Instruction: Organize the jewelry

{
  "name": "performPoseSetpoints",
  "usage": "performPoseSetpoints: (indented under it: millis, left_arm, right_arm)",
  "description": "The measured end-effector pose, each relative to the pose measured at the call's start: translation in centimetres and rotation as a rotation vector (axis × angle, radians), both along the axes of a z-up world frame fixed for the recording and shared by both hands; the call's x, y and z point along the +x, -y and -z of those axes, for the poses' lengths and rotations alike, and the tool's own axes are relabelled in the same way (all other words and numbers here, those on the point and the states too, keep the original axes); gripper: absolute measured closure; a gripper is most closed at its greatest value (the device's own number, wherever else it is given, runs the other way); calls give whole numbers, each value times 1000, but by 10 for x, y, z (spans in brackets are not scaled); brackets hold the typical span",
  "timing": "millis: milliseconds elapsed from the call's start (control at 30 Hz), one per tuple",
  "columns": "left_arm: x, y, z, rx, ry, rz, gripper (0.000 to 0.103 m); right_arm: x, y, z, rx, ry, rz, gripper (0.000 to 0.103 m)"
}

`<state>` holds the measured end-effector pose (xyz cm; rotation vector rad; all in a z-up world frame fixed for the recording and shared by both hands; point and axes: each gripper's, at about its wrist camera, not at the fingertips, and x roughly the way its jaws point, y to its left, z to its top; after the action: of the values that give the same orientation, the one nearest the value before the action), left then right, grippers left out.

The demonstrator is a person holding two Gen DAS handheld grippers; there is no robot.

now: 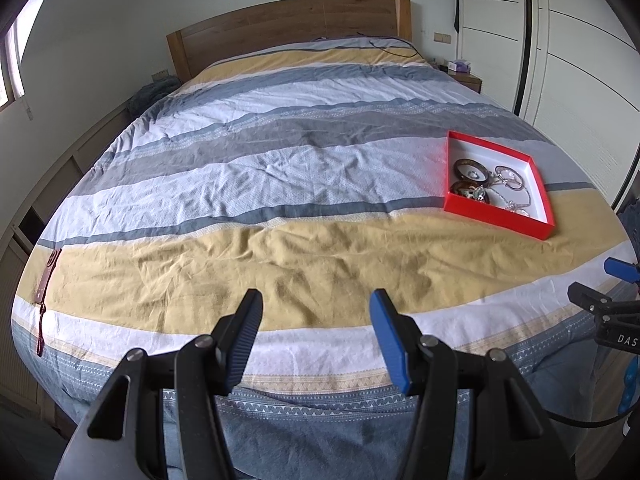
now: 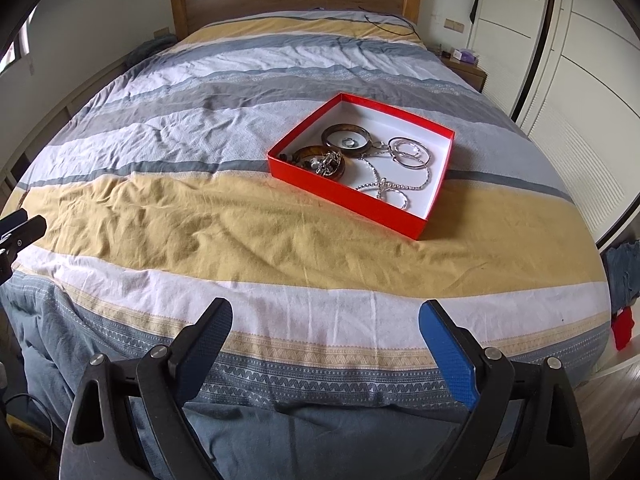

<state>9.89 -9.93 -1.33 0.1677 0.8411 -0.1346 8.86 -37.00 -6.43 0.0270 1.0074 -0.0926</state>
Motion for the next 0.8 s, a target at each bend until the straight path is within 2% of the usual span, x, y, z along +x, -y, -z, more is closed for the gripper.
performPoseSetpoints:
  millis: [800]
  left_arm:
    - [-13, -25, -8, -24, 9, -26, 49]
  right_arm:
    - [-11, -20, -17, -20, 32, -25, 9]
